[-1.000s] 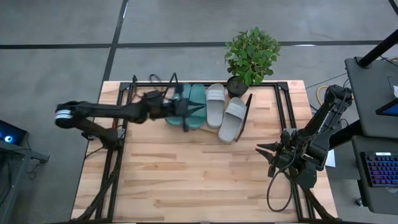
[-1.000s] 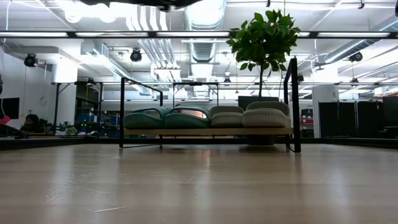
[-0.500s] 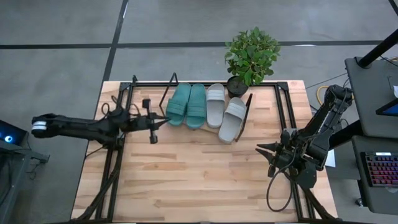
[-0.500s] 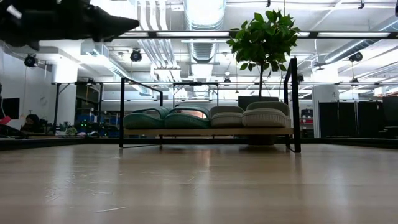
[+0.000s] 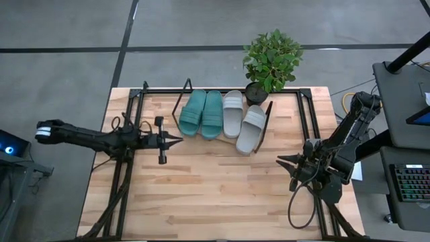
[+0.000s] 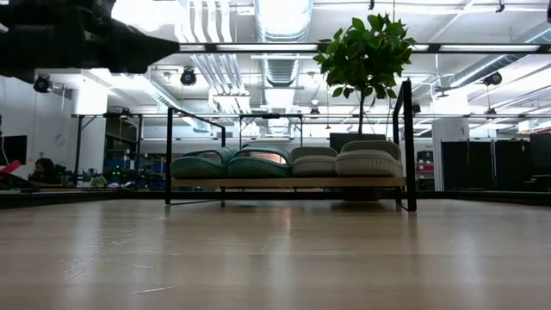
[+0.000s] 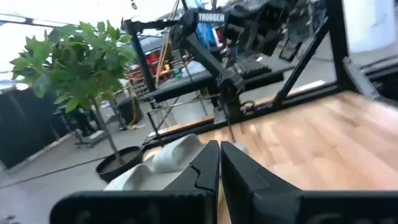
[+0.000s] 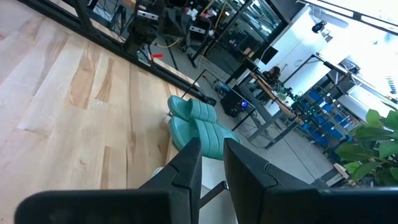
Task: Pick and place slides into the shelf
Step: Return to Home Position
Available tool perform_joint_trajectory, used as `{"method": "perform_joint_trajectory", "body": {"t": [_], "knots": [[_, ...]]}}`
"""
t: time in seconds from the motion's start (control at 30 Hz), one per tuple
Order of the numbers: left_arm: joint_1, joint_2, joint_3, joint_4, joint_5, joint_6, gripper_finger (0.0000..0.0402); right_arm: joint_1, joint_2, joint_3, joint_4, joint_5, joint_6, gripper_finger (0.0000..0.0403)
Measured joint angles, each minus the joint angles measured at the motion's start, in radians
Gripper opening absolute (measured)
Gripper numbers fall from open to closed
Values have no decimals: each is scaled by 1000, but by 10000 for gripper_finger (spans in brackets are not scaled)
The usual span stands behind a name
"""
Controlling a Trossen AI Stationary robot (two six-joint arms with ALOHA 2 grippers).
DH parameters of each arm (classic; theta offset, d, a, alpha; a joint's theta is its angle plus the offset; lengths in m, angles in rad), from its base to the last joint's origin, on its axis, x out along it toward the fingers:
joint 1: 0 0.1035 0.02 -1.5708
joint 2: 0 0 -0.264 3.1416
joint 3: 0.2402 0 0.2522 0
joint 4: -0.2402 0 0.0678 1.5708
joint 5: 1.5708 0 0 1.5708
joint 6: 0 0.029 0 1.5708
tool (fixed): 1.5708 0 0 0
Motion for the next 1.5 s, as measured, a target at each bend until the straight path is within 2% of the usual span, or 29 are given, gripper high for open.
{"method": "perform_joint_trajectory", "body": {"t": [0.13, 0.37, 0.47, 0.7, 0.9, 1.13, 1.37, 1.5], "knots": [[-21, -29, -37, 2, -15, 35, 0, 0, 0, -2, 0, 0, 0, 58], [-21, -184, -143, -25, -21, 9, 0, 0, 0, -5, 0, 0, 0, 57], [-21, -245, -144, -130, -17, -20, 0, 0, 0, -6, 0, 0, 0, 57], [-21, -465, -83, -526, -32, -119, 0, 0, 0, -6, 1, 0, 0, 57], [-21, -663, -132, -585, -30, -110, 0, 0, 0, -6, 1, 0, 0, 57], [-22, -592, -144, -600, -18, -136, 0, 0, -2, -6, 9, 6, 84, 57], [-22, -606, -147, -601, -13, -137, 0, 0, -5, -31, 3, 5, 265, 56], [-22, -615, -155, -591, -10, -137, 0, -4, -31, -62, 9, -17, 310, 56]]}}
